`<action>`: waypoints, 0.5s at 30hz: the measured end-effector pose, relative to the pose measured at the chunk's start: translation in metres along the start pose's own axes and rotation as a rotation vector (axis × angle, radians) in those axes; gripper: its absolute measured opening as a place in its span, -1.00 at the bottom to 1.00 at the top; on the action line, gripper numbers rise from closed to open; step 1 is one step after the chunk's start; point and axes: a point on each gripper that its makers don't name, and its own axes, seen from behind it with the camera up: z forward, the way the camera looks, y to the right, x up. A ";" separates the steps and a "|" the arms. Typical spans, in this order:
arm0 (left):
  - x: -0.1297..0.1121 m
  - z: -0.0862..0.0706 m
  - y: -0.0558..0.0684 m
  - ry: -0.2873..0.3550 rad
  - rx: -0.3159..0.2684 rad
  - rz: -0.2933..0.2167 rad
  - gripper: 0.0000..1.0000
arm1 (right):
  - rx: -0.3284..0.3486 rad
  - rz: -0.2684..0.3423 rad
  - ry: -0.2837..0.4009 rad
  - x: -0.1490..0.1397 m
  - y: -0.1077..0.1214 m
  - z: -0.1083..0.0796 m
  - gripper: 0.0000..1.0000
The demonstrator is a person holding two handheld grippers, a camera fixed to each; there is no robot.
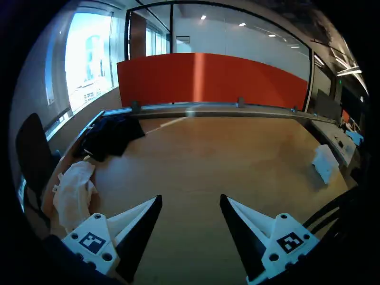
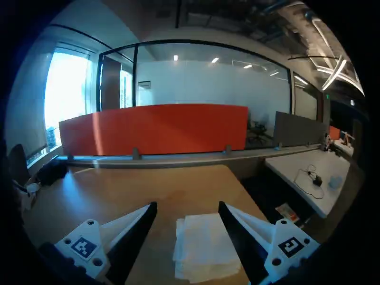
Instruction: Fold towel
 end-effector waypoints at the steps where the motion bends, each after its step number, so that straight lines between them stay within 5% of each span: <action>1: 0.005 0.001 -0.001 0.016 0.002 -0.004 0.80 | 0.003 0.000 0.009 0.004 -0.004 0.000 1.00; 15: 0.065 0.003 -0.010 0.235 0.012 -0.066 0.79 | 0.066 -0.028 0.110 0.046 -0.079 -0.006 1.00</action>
